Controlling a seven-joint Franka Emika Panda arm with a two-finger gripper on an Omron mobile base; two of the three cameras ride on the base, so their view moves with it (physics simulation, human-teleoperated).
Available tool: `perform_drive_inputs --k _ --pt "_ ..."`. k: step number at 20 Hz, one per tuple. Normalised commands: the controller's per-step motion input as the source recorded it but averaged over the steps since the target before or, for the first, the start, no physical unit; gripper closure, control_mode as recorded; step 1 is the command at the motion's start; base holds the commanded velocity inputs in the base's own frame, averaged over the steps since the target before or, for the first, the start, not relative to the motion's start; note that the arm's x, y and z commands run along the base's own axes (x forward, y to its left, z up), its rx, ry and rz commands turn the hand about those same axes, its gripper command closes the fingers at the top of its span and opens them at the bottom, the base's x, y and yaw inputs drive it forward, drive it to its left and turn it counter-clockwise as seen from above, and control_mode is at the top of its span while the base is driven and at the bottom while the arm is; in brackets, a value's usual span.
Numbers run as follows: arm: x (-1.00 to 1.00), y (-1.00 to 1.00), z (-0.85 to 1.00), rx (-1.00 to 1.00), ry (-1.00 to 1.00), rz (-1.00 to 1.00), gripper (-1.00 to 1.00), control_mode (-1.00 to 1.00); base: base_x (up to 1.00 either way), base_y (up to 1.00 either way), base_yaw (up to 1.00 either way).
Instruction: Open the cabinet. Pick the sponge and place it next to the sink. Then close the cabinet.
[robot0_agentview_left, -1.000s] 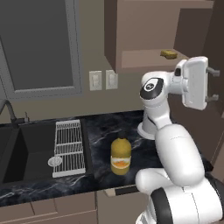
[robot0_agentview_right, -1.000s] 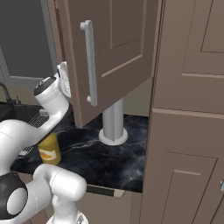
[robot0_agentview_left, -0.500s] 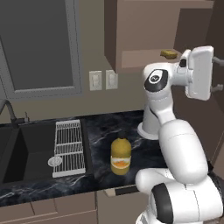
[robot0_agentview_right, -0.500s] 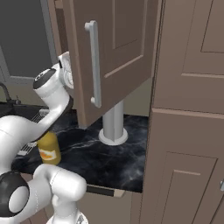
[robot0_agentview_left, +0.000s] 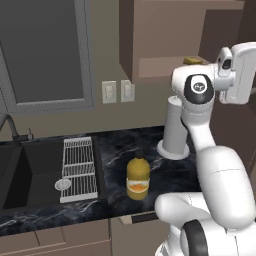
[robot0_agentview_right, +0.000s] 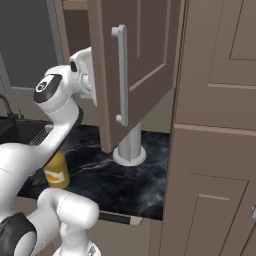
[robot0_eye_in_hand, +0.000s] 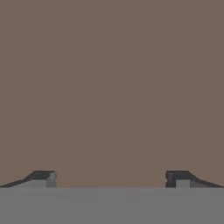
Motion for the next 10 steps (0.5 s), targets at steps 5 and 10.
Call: perform_drive_inputs --k 5,10 --pt "0.0 -0.17 0.0 0.0 0.0 0.4 -1.0 -1.0 0.0 0.0 0.0" --pt "-0.03 -0.32 0.0 0.0 0.0 0.23 -1.0 -1.0 0.0 0.0 0.0"
